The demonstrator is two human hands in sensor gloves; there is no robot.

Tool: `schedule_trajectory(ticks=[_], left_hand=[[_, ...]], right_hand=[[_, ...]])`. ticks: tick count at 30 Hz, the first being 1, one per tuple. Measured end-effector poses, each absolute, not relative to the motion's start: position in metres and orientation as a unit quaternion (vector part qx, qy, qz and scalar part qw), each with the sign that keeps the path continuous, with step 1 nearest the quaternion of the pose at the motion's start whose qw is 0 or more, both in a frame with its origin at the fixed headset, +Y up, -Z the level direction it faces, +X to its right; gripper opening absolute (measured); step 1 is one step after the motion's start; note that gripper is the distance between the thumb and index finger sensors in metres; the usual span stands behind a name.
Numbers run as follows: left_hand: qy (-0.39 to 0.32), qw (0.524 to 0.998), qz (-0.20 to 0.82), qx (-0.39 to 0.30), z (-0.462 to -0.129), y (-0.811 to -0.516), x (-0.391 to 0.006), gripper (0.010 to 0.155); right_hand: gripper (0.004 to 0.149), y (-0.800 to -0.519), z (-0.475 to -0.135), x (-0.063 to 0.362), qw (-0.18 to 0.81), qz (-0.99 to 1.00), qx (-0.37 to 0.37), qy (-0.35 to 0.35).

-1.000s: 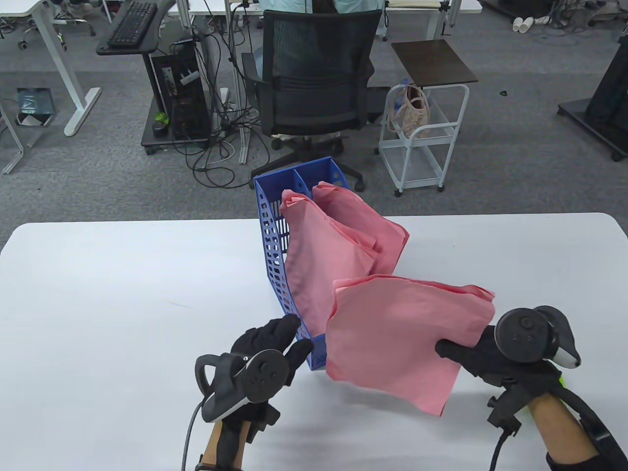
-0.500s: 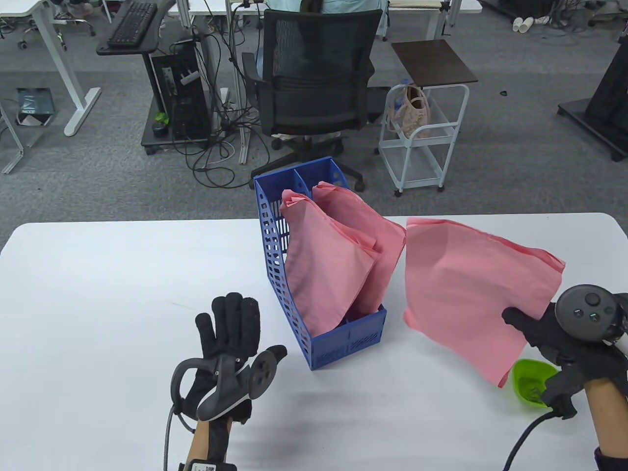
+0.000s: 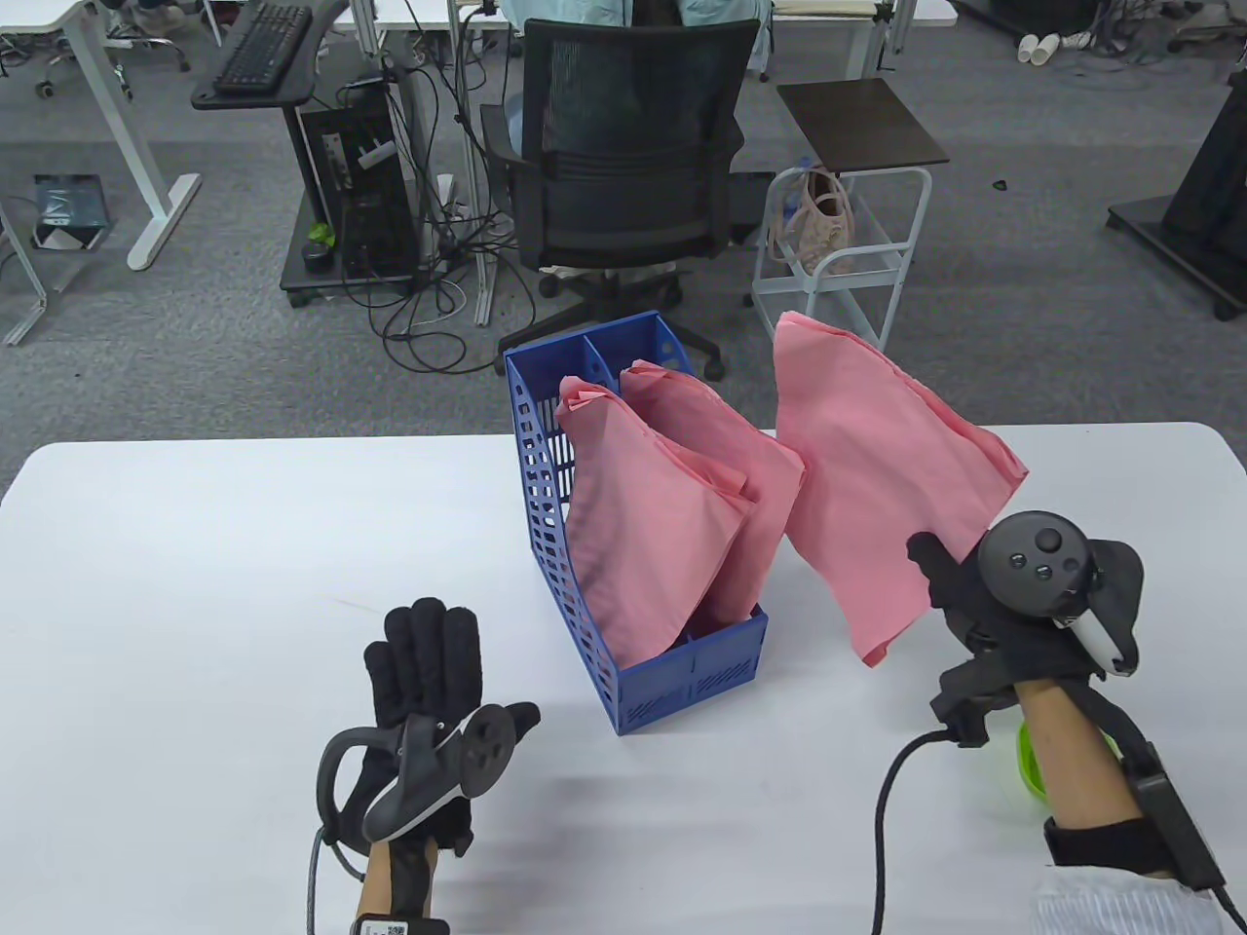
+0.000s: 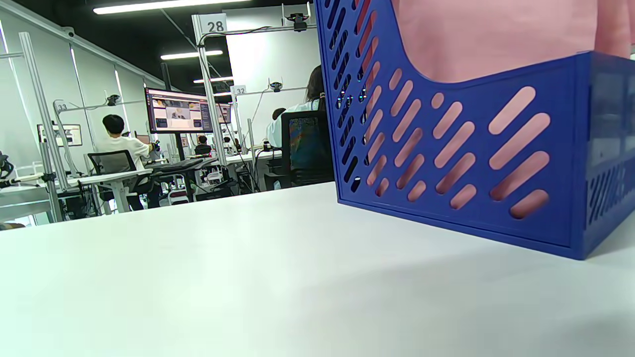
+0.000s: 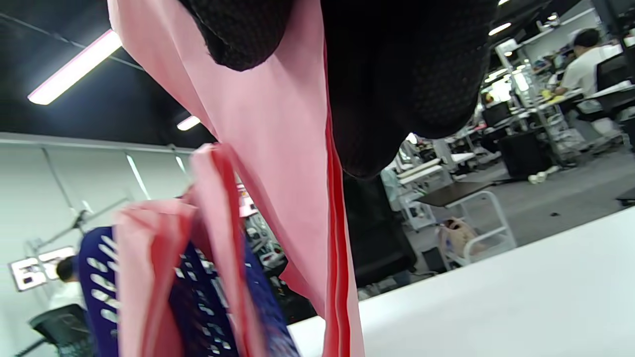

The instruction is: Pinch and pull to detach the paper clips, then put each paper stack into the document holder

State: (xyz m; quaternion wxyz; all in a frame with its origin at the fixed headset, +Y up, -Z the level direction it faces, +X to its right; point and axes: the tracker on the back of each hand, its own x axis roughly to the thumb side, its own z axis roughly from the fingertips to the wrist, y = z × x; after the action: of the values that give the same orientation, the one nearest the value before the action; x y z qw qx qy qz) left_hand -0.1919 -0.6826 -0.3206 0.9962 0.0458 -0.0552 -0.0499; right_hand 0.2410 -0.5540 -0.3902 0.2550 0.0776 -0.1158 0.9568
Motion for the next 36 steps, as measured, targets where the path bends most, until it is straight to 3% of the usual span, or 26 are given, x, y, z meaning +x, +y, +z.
schedule_trajectory(ticks=[7, 15, 26, 36], left_hand=[[-0.055, 0.997, -0.035, 0.05, -0.318, -0.684, -0.196, 0.1], [-0.056, 0.997, -0.023, 0.058, -0.315, -0.684, -0.198, 0.1], [-0.056, 0.997, -0.02, 0.054, -0.316, -0.687, -0.198, 0.1], [-0.053, 0.997, -0.025, 0.054, -0.315, -0.688, -0.199, 0.1]], right_hand=[[0.046, -0.553, -0.404, 0.181, 0.265, 0.945, 0.133, -0.138], [0.047, -0.597, -0.432, 0.139, 0.313, 0.928, 0.152, -0.133], [0.048, -0.661, -0.471, 0.116, 0.268, 0.955, 0.127, -0.015], [0.052, -0.658, -0.479, 0.101, 0.169, 0.978, 0.112, 0.047]])
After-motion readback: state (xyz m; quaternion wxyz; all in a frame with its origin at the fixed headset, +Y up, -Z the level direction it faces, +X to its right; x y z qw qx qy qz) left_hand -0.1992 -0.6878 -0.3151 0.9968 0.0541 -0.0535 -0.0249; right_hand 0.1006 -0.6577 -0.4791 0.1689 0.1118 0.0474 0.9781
